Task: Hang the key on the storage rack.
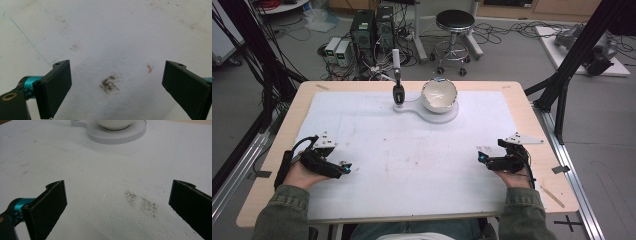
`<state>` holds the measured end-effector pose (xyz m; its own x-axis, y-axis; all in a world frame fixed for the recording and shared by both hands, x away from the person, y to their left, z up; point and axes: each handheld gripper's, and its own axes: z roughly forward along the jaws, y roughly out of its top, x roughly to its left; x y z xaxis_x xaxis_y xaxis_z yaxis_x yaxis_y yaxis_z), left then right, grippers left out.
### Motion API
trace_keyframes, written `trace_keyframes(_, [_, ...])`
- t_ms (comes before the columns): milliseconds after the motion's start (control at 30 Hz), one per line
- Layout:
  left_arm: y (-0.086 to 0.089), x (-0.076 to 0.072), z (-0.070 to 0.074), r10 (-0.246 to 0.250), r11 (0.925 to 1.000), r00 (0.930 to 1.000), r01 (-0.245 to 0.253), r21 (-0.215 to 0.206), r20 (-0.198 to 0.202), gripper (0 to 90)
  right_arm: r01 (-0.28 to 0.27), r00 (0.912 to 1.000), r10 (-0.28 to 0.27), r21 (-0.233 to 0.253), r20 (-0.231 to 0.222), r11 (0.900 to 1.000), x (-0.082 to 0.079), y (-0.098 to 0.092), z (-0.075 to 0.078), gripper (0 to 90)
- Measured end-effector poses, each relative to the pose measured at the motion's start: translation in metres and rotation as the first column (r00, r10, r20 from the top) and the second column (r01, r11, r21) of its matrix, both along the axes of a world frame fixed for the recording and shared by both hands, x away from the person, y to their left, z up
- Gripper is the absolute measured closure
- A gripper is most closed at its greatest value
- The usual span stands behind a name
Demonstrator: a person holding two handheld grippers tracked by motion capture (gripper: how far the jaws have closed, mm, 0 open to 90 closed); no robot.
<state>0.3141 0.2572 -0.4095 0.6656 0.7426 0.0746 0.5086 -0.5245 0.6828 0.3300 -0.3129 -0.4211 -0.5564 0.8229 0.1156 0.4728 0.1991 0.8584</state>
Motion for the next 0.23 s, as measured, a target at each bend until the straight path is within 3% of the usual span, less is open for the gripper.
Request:
trace_keyframes(133, [0.0024, -0.0049, -0.0007, 0.002, 0.9995, 1.0, -0.002, -0.032, 0.01, 9.4, -0.001, 1.0, 0.001, -0.003, -0.001, 1.0, 0.0002, -0.0002, -0.0003, 0.5])
trace_keyframes(233, [0.003, -0.0078, -0.0018, 0.011, 0.9996, 0.9997, -0.01, -0.027, 0.021, 9.4, -0.003, 1.0, 0.003, -0.006, -0.002, 1.0, 0.0005, 0.0002, -0.0009, 0.5])
